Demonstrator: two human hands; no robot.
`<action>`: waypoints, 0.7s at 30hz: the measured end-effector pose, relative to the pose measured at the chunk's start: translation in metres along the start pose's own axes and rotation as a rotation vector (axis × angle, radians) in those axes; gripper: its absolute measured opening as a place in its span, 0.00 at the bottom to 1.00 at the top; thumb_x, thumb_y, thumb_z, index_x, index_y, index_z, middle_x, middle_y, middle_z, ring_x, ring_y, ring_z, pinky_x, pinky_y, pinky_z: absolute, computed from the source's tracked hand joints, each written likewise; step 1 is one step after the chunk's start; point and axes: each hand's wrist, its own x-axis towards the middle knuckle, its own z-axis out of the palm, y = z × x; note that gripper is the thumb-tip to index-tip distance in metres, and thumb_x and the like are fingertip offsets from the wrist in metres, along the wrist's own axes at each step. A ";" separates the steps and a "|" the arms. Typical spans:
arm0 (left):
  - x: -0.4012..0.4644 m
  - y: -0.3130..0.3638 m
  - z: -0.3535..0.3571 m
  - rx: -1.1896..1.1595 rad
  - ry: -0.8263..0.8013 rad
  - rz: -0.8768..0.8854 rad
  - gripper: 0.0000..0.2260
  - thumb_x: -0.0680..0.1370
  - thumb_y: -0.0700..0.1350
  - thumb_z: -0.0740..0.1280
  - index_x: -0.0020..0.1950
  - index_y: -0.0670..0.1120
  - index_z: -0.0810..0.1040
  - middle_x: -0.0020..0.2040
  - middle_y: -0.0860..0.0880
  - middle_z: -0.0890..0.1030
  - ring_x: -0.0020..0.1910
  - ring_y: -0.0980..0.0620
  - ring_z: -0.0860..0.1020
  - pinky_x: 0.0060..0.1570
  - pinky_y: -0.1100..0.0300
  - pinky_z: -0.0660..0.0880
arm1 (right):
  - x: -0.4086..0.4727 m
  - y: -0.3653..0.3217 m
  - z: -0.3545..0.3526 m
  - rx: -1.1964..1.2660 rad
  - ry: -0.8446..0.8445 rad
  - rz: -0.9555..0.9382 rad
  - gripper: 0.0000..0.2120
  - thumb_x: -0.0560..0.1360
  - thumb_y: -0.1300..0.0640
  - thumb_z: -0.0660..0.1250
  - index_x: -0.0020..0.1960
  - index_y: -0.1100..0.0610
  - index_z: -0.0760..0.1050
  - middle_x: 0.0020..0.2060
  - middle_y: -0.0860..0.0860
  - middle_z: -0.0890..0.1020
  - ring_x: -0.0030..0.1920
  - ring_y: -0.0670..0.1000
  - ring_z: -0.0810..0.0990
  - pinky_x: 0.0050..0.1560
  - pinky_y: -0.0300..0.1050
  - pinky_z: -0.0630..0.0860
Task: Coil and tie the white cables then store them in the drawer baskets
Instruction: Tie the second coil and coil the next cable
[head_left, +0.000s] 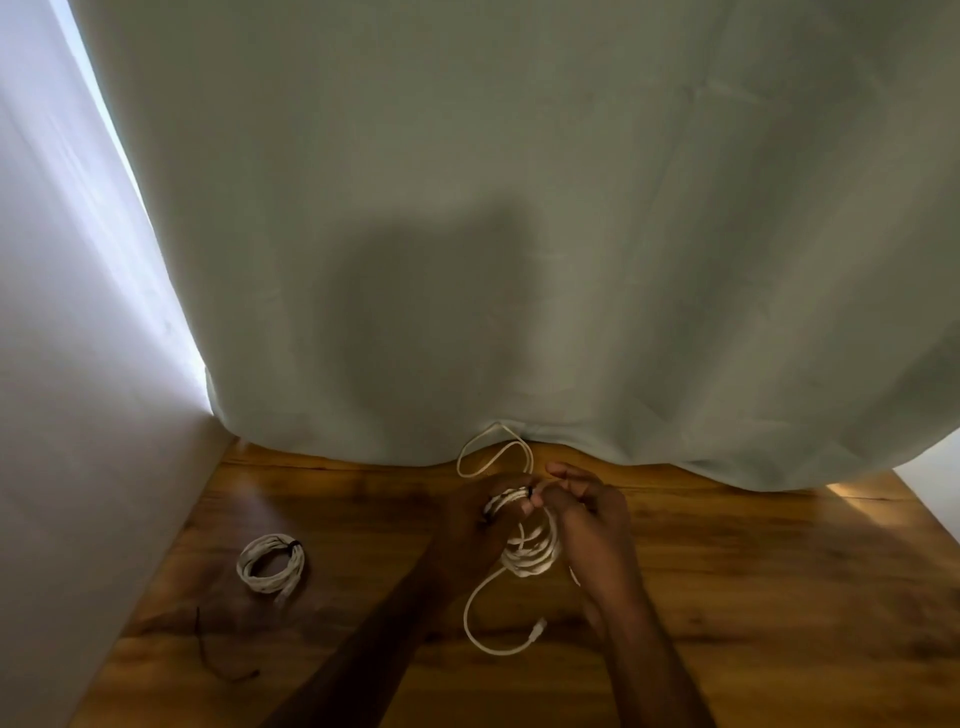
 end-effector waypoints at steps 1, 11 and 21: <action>0.000 0.002 0.001 -0.044 -0.010 -0.022 0.10 0.78 0.38 0.69 0.58 0.43 0.82 0.53 0.47 0.85 0.53 0.49 0.83 0.53 0.56 0.79 | 0.001 0.001 0.000 0.013 0.005 0.004 0.13 0.74 0.61 0.70 0.33 0.52 0.85 0.55 0.43 0.83 0.59 0.45 0.79 0.60 0.54 0.77; 0.002 -0.004 0.002 -0.048 0.109 -0.136 0.08 0.75 0.42 0.73 0.52 0.42 0.84 0.45 0.47 0.86 0.47 0.49 0.85 0.49 0.50 0.80 | -0.005 -0.002 -0.011 0.106 -0.036 -0.100 0.07 0.78 0.55 0.69 0.53 0.53 0.85 0.47 0.46 0.88 0.51 0.43 0.85 0.47 0.37 0.79; -0.001 0.005 0.011 -0.053 0.060 -0.107 0.04 0.77 0.39 0.71 0.50 0.44 0.85 0.41 0.44 0.85 0.43 0.45 0.84 0.46 0.45 0.80 | 0.014 0.000 -0.008 0.078 0.101 -0.200 0.08 0.72 0.65 0.75 0.48 0.55 0.83 0.38 0.50 0.87 0.40 0.46 0.86 0.39 0.38 0.80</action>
